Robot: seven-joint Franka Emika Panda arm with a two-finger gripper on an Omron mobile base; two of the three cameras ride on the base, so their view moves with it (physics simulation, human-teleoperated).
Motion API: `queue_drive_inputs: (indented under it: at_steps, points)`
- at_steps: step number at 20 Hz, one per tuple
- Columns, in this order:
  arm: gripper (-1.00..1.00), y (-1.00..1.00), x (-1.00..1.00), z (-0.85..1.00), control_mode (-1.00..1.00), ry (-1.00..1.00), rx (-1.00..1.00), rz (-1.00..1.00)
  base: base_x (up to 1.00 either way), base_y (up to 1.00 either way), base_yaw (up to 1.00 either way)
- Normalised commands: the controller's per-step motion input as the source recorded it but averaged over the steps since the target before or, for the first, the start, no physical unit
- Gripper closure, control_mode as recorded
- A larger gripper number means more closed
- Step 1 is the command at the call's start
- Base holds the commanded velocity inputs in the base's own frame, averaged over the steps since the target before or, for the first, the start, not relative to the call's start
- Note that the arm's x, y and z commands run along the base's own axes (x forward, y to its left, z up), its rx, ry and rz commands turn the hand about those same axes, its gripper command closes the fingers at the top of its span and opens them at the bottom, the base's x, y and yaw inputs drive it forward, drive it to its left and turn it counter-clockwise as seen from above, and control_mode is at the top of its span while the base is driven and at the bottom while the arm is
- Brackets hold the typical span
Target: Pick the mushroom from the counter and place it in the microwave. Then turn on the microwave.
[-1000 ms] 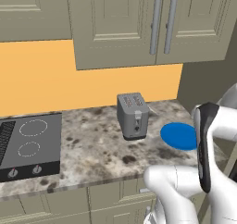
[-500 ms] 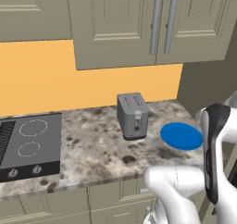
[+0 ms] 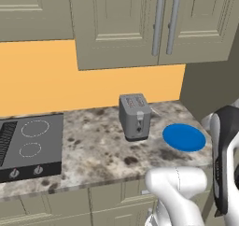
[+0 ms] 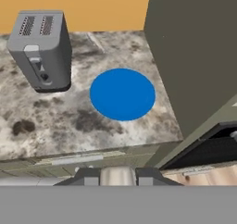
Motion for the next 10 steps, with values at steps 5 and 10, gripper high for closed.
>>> queue_drive_inputs:
  at_steps: [5,10]
  points:
    - [1.0,0.0,0.0,0.0,1.0,0.0,0.0,0.0,-0.14,0.08,0.03]
    - [1.0,0.0,0.0,0.0,1.0,0.0,0.0,0.0,-0.01,0.02,0.0]
